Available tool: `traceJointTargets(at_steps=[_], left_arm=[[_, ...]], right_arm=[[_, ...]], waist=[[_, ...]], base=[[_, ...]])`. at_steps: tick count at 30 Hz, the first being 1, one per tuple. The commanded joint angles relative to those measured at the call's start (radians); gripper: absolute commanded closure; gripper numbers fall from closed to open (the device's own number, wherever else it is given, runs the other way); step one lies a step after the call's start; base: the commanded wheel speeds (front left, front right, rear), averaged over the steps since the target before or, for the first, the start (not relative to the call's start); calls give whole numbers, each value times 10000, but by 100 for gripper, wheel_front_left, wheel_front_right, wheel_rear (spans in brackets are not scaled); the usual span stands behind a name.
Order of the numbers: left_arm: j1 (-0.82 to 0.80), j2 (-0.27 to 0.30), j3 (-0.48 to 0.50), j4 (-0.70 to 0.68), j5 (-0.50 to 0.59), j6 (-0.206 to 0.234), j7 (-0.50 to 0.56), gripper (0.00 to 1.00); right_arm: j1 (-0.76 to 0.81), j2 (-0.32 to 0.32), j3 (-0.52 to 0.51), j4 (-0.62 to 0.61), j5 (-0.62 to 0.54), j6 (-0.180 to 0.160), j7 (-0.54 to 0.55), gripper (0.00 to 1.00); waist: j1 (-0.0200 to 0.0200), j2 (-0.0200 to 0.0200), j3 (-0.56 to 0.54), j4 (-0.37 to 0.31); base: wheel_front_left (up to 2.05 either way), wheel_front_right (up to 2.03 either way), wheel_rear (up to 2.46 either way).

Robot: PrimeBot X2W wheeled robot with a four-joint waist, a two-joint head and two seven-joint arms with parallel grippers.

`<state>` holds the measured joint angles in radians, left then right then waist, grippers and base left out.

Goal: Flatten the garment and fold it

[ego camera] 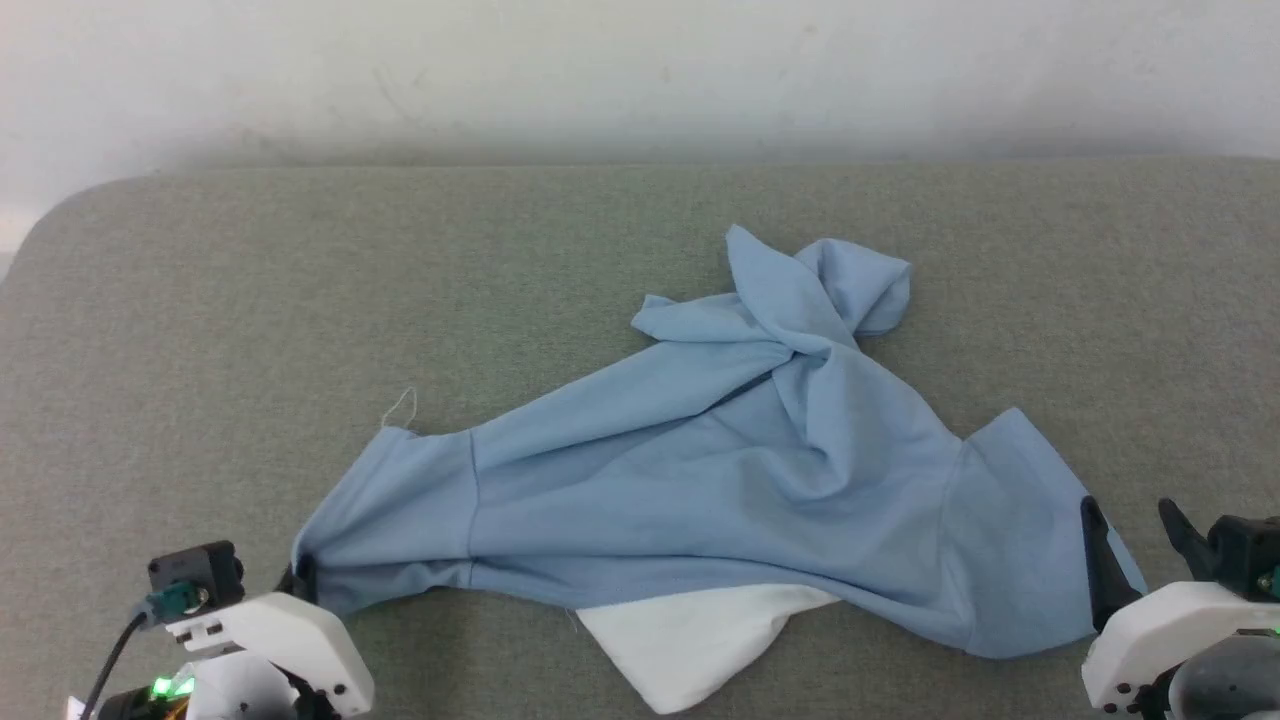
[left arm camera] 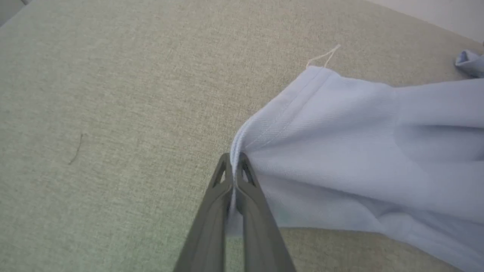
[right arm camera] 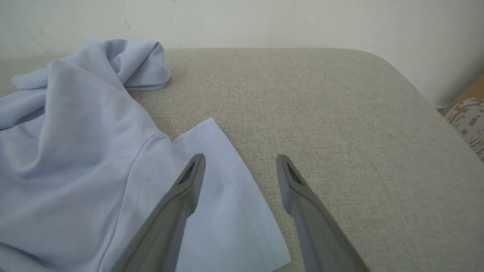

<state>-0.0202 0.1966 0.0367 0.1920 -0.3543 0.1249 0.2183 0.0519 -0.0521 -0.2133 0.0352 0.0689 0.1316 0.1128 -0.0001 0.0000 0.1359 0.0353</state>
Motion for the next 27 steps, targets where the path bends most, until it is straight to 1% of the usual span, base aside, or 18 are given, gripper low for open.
traceJointTargets(at_steps=[1,2,3,5,8,10,13,15,17,20,23,27], left_arm=[[53,-42,-10,20,-61,19,-10,67],[75,-89,-33,10,-100,-19,-86,0],[66,-130,-53,-32,-112,-52,-231,0],[-5,-185,-197,-194,-141,-333,-664,0],[-116,-226,-375,-509,-133,-824,-1670,0],[-189,-233,-528,-656,5,-1047,-2333,0],[-320,-275,-792,-826,300,-1245,-3265,0],[-354,-334,-902,-864,503,-1230,-3829,0],[-365,-447,-1075,-859,615,-1275,-4156,0],[-363,-565,-1341,-854,789,-1359,-4429,0],[-377,-614,-1562,-899,965,-1474,-4606,0],[-439,-685,-1911,-983,1249,-1658,-4738,0]], right_arm=[[55,13,-55,6,-43,-9,156,0],[53,0,-103,7,9,-9,404,0],[34,-42,-116,-15,93,-9,680,0],[-66,-294,-4,-113,321,-9,1239,0],[-403,-954,404,-128,705,-9,2263,0],[-701,-1500,742,43,951,-9,3028,0],[-1293,-2204,1226,525,1631,-9,3977,0],[-1726,-2641,1490,1032,2086,-9,4367,0],[-2030,-3156,1880,1583,2304,-9,4643,0],[-2391,-3660,2256,2387,2508,-9,4834,0],[-2678,-3920,2488,3023,2405,-9,4791,0],[-2906,-4001,2803,3718,2356,-9,4545,0]], waist=[[1,0,-183,221],[1,0,-226,272],[1,0,-270,323],[1,0,-377,432],[1,0,-516,561],[1,0,-562,699],[1,0,-532,977],[1,0,-477,1180],[1,0,-391,1437],[1,0,-242,1835],[1,0,-79,2143],[1,0,127,2458]], base=[[0,0,0],[0,0,0],[0,0,0],[0,0,0],[0,0,0],[0,0,0],[0,0,0],[0,0,0],[0,0,0],[0,0,0],[0,0,0],[0,0,0]])
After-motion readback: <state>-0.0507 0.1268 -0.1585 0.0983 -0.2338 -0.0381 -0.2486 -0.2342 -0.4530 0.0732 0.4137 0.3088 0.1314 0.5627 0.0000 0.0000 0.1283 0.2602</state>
